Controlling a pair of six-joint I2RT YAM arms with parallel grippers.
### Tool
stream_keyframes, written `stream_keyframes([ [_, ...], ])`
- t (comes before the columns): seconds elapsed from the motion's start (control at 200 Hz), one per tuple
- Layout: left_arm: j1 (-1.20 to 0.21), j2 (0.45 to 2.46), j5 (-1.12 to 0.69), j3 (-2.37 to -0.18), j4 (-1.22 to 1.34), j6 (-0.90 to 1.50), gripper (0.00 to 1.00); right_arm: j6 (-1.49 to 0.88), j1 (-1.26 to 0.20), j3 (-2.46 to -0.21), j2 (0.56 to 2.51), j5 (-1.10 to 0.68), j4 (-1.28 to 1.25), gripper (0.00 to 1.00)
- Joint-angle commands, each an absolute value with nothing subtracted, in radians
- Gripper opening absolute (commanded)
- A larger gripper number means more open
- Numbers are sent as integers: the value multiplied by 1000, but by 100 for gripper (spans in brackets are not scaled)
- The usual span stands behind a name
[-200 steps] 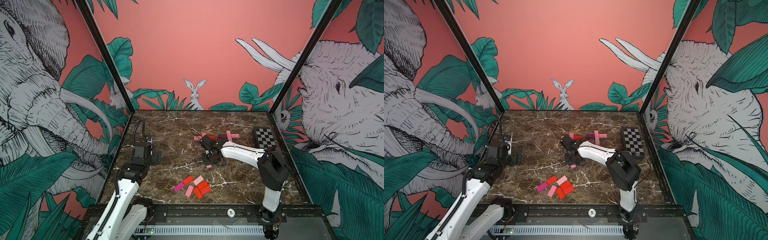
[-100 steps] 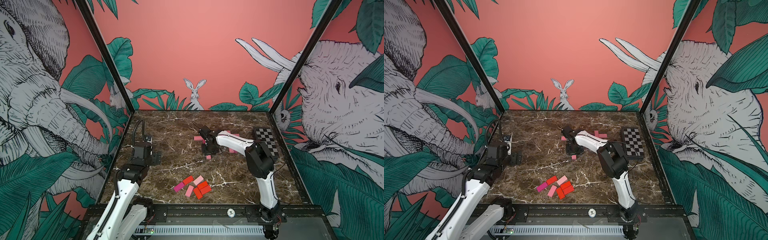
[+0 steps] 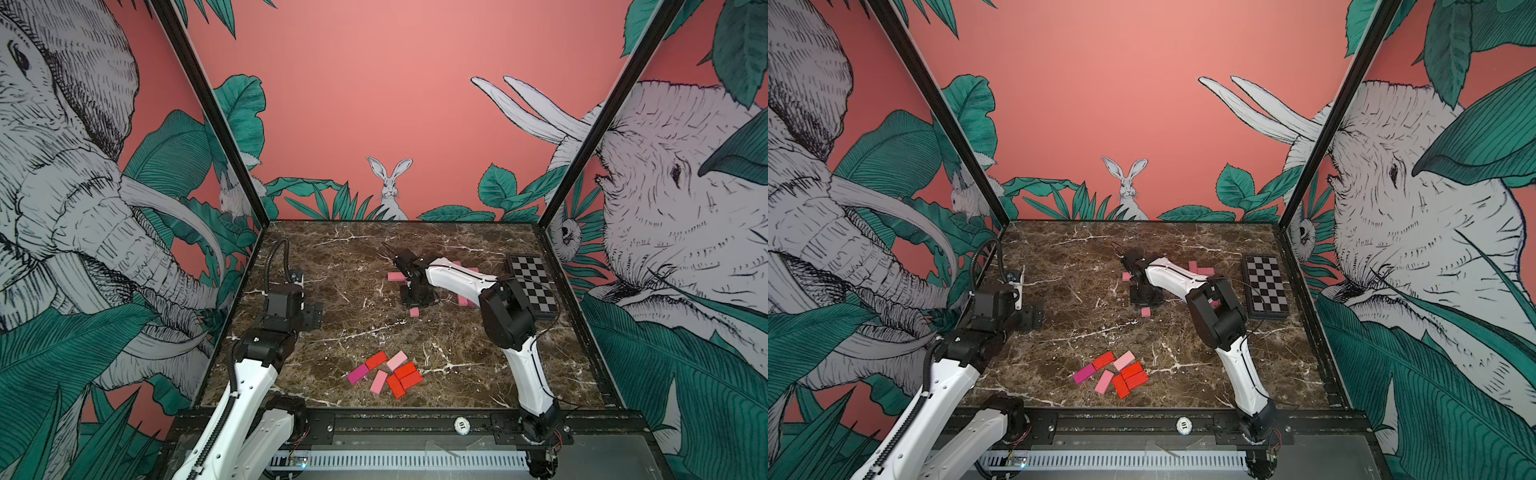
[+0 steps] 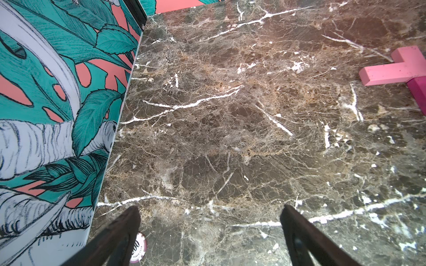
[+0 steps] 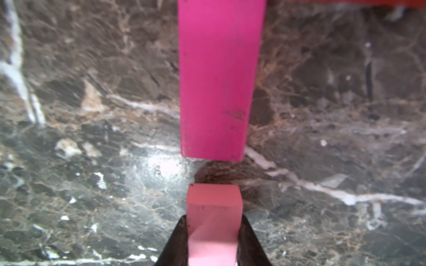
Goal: Assemble the letter t with building blocks
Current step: Assemble the building block at the center of the board.
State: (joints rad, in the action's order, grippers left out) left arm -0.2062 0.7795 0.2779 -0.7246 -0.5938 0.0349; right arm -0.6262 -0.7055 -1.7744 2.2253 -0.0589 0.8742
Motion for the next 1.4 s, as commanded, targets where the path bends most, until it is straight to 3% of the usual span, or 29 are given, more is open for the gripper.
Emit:
stream_keyframes([
  [0.0,-205,776,282,-737,-610,50,97,-646,-702,-1797,2259,-61,896,30],
  [0.86,-204,786,276,-741,-608,46,97,-657,-703,-1857,2321,21,935,35],
  [1.395,-204,785,281,-741,-610,45,97,-660,-702,-1873,2341,22,920,33],
])
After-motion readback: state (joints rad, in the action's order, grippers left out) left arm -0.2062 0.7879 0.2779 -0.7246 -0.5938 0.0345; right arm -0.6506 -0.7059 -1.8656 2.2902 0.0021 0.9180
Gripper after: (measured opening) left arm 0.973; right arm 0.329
